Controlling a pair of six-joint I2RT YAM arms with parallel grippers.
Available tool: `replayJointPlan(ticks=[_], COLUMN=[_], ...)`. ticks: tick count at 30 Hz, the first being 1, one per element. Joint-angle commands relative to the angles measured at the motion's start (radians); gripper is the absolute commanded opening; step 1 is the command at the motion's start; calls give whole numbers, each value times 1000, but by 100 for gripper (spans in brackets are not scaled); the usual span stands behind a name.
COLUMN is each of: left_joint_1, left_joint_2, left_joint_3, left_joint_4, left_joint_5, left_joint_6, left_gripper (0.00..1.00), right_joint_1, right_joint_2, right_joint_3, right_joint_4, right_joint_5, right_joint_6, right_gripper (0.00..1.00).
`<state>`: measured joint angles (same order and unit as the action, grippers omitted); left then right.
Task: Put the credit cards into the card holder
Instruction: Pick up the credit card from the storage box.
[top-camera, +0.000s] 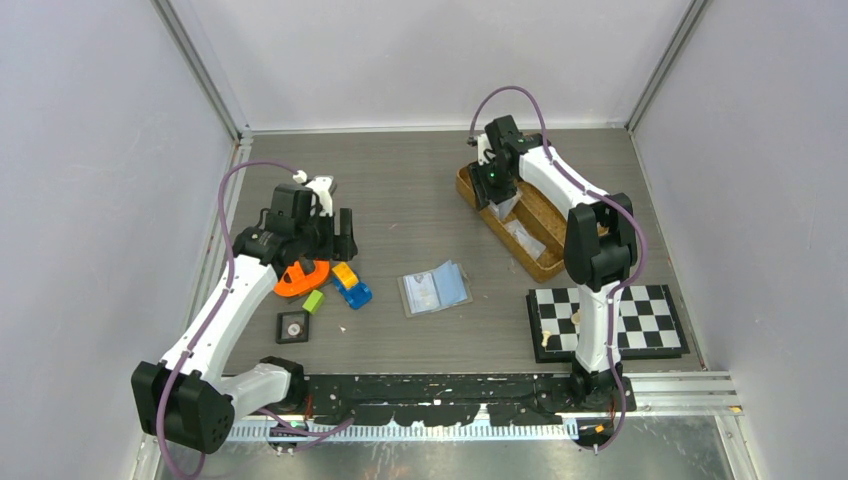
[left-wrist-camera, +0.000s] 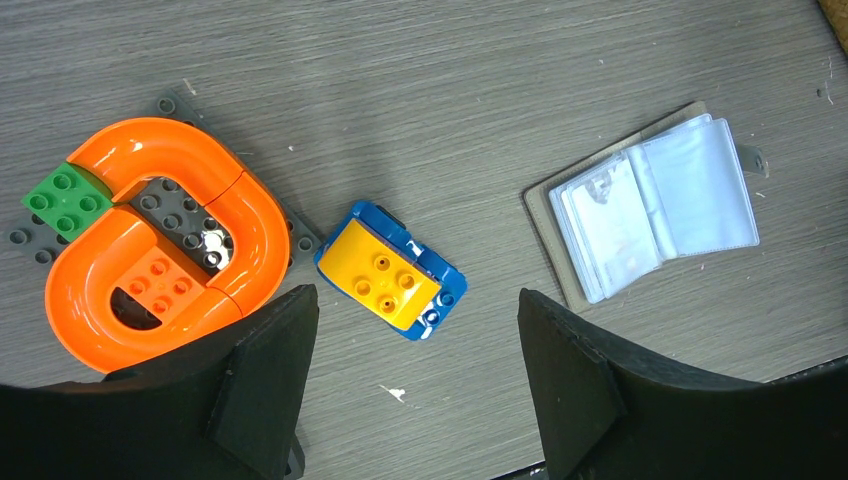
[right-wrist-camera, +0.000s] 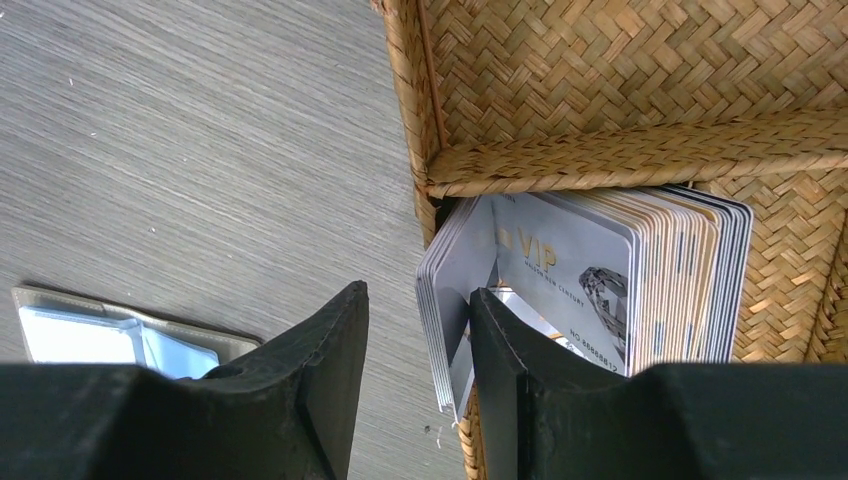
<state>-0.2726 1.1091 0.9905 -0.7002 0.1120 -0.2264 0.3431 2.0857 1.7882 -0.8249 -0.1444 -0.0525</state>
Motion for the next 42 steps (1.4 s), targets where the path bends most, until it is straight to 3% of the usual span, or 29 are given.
replayJointPlan(ticks=[1, 33, 42], left_joint_1=[3, 3, 2], left_joint_2=[0, 0, -9], left_joint_3=[-1, -1, -7], left_joint_4=[21, 19, 25], left_joint_5=[-9, -9, 22], left_joint_6=[18, 18, 16], left_gripper=[75, 75, 74], right_joint_1=[5, -7, -7], right_joint_2=[-90, -134, -201], right_joint_3=[40, 37, 34], right_joint_4=[-10, -14, -33], right_joint_5=[-38, -38, 136], right_joint_6=[9, 32, 35], right_gripper=[46, 20, 4])
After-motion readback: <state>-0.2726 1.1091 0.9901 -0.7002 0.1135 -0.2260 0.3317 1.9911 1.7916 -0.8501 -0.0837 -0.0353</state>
